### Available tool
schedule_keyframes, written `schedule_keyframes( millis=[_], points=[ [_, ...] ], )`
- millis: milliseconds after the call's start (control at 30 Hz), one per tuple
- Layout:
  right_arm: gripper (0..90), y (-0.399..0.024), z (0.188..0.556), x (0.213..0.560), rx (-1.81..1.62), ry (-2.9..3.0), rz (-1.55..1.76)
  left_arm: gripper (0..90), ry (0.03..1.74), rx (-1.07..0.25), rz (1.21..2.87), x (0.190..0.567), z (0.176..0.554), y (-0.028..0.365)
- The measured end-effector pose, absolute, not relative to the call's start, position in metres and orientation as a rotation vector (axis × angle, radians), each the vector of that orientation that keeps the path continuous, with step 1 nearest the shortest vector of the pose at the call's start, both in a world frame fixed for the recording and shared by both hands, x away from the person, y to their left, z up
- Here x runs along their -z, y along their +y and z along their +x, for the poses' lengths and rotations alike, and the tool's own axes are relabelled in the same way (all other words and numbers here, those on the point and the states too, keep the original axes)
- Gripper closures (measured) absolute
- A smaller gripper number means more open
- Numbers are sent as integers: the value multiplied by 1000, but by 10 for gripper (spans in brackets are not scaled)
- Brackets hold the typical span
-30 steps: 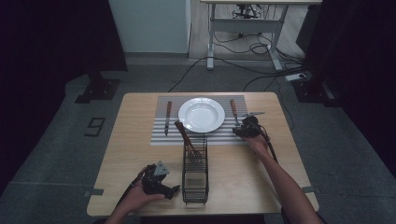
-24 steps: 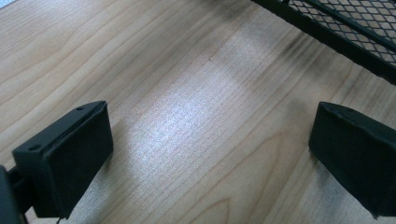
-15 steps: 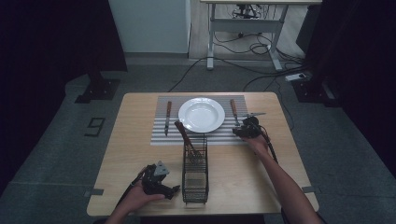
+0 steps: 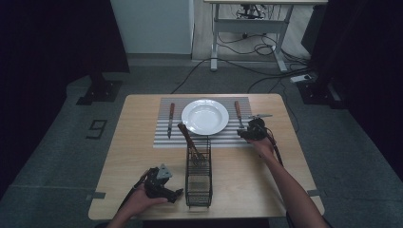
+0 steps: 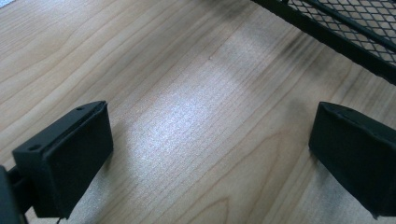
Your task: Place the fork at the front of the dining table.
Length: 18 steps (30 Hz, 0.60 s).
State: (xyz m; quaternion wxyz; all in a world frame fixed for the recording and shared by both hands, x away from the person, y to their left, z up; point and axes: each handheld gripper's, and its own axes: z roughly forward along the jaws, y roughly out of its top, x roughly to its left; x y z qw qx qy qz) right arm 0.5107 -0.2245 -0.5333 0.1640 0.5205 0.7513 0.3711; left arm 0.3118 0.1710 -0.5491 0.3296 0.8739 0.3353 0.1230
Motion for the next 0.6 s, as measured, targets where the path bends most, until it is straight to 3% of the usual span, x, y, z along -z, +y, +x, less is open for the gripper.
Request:
schedule_keyframes(
  millis=[600],
  points=[
    [409,-254,454,491,-1253,2097,1404,0,872,-319,2289,549,312,171]
  ],
)
